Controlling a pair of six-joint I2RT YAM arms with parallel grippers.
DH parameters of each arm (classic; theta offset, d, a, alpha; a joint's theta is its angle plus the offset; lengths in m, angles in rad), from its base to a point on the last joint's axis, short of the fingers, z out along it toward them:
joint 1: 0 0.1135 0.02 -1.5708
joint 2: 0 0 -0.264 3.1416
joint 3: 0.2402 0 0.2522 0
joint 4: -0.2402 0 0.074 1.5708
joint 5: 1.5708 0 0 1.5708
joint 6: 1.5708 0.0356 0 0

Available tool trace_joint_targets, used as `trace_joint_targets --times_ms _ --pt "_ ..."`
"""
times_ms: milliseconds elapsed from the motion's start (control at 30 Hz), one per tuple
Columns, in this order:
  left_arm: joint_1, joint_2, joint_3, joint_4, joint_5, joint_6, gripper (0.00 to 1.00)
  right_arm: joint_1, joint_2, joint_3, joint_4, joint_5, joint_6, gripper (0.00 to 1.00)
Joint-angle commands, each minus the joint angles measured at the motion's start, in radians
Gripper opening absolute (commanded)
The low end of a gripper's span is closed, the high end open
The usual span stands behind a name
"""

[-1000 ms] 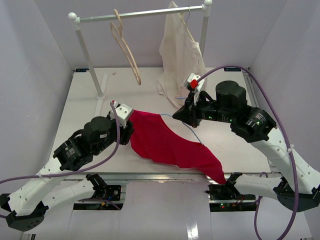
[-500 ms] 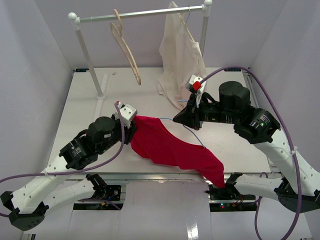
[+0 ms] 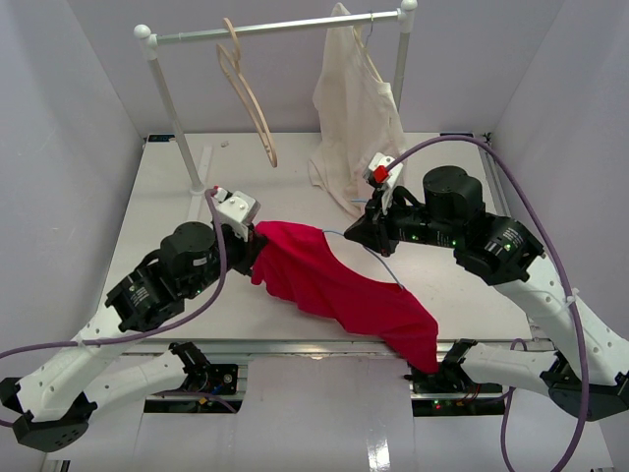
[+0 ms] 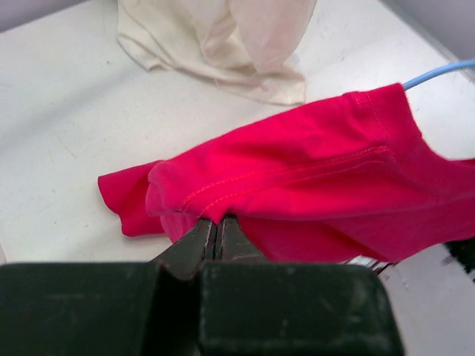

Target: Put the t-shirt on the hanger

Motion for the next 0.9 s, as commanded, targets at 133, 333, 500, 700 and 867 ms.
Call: trace_joint_targets --times_ms 133,333,500,700,867 --pt "-0.002 -0.001 0.065 -0.028 -0.116 -0.055 0.00 0.000 0.000 -0.035 -0.011 -0.029 -0.067 0.08" --pt "-0.002 -0.003 0.037 -0.025 -0.144 -0.054 0.00 0.001 -0.036 -0.051 0.009 -0.066 -0.076 0.08" --pt "-0.002 0.018 0.023 -0.066 -0.223 -0.067 0.03 0.001 -0.062 -0.014 0.035 -0.149 -0.069 0.08" --pt "-0.002 0.039 0.117 -0.129 -0.215 -0.048 0.49 0.001 -0.020 0.066 0.044 -0.201 -0.057 0.08" --pt "-0.002 0.110 0.355 -0.219 -0.216 0.007 0.56 0.000 0.096 0.253 -0.010 -0.236 -0.058 0.08"
